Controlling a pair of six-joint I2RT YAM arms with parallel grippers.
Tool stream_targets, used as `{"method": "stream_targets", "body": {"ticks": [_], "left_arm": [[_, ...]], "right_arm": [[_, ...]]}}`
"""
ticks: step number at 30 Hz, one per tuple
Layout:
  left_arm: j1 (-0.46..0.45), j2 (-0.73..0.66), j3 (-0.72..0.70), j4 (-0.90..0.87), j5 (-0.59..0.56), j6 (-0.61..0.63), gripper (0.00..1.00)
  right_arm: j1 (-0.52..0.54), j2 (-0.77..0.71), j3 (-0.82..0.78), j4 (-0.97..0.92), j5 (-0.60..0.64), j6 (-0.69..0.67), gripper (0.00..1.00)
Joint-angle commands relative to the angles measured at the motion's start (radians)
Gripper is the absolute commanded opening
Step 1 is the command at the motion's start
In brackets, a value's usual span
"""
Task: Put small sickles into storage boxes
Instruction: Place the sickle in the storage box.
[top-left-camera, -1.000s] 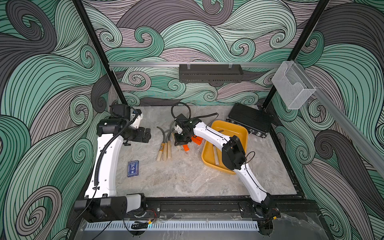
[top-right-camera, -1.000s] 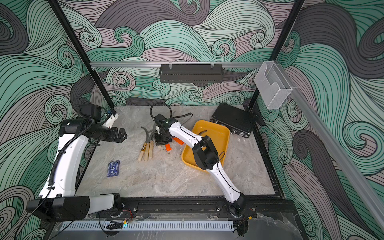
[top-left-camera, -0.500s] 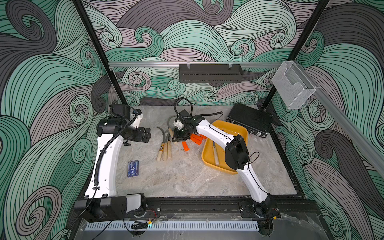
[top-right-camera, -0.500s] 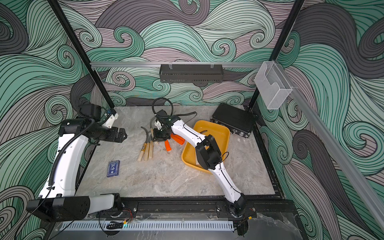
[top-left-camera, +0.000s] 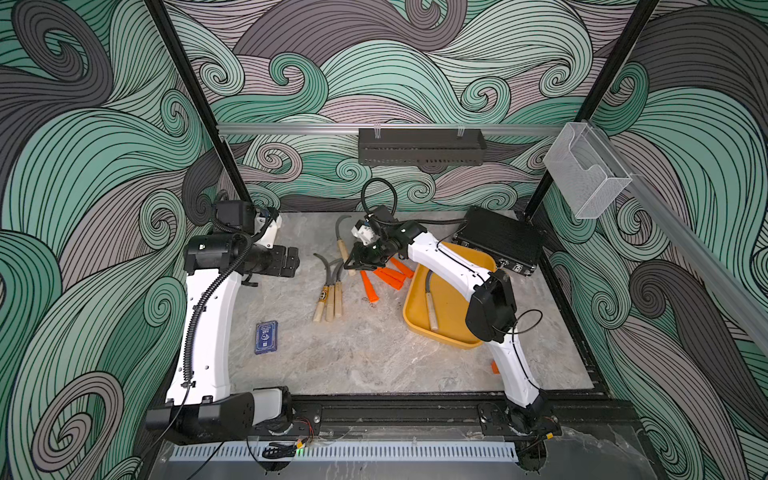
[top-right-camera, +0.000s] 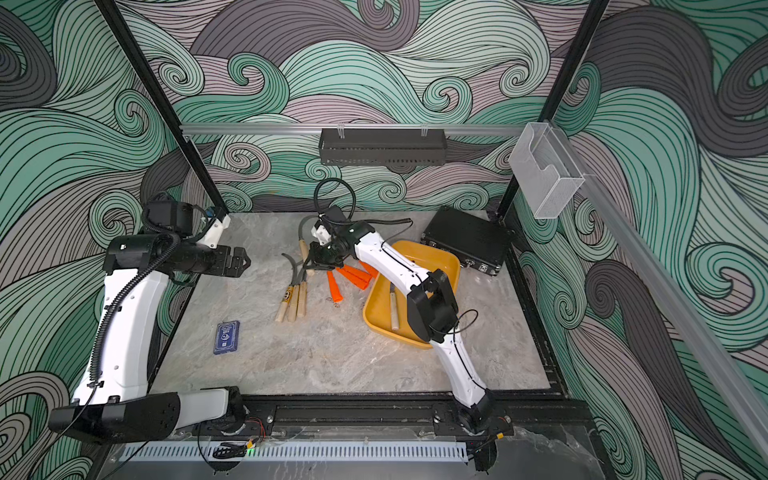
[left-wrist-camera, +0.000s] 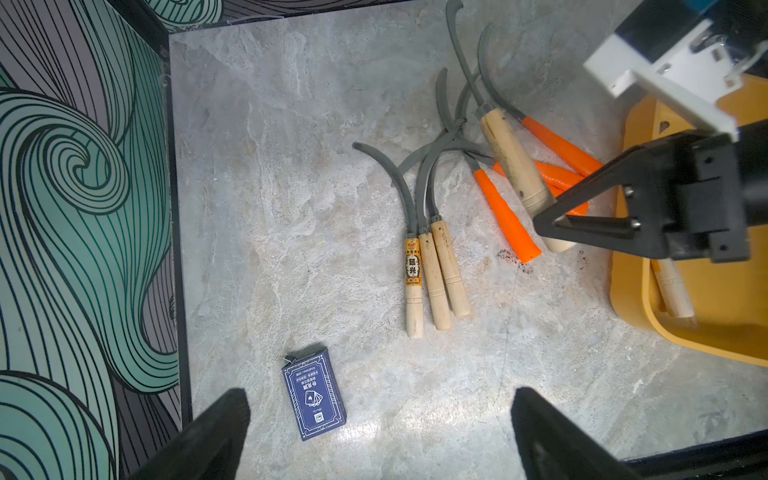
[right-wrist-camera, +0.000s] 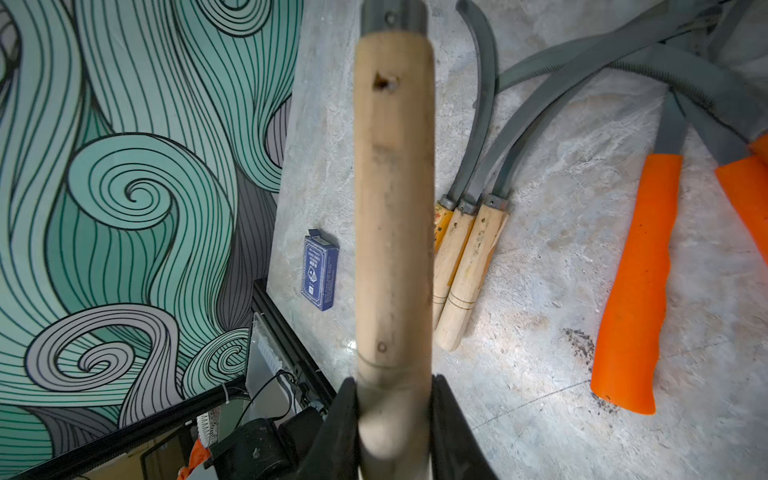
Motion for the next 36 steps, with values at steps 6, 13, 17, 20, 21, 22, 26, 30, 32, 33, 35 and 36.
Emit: {"method": "stream_targets", "body": {"ticks": [6, 13, 17, 20, 21, 22, 26, 30, 32, 33, 35, 36], "left_arm": [[0.001, -0.013, 0.057, -0.047, 0.003, 0.005, 0.99], [0.001, -0.016, 0.071, -0.064, 0.007, 0.018, 0.99], [0.001, -0.017, 0.072, -0.071, 0.013, 0.024, 0.99], [0.001, -0.017, 0.069, -0.073, 0.018, 0.027, 0.99], [0.001, -0.018, 0.064, -0.071, 0.018, 0.028, 0.99], [0.001, -0.019, 0.062, -0.071, 0.018, 0.030, 0.99], [0.000, -0.021, 0.062, -0.078, 0.014, 0.034, 0.99], [0.001, -0.017, 0.062, -0.100, 0.007, 0.031, 0.98], [0.001, -0.016, 0.061, -0.114, 0.008, 0.025, 0.99], [0.001, -0.016, 0.059, -0.118, 0.010, 0.024, 0.99], [0.001, -0.025, 0.049, -0.114, 0.014, 0.025, 0.99], [0.001, -0.030, 0.044, -0.110, 0.015, 0.027, 0.99]], "right_arm": [[-0.031, -0.217, -0.189, 0.023, -0.015, -0.031, 0.00], [-0.071, -0.452, -0.444, 0.023, 0.006, -0.056, 0.00], [-0.105, -0.610, -0.611, 0.023, 0.024, -0.057, 0.00], [-0.141, -0.727, -0.732, 0.018, 0.025, -0.052, 0.00], [-0.154, -0.761, -0.767, 0.015, 0.023, -0.050, 0.00], [-0.169, -0.801, -0.806, 0.010, 0.021, -0.051, 0.00], [-0.217, -0.929, -0.924, -0.036, 0.044, -0.060, 0.00], [-0.259, -1.008, -1.021, -0.053, 0.045, -0.056, 0.00], [-0.273, -1.037, -1.058, -0.054, 0.051, -0.052, 0.00], [-0.281, -1.049, -1.070, -0.053, 0.052, -0.047, 0.00], [-0.294, -1.061, -1.091, -0.053, 0.055, -0.040, 0.00], [-0.300, -1.062, -1.097, -0.054, 0.056, -0.041, 0.00]]}}
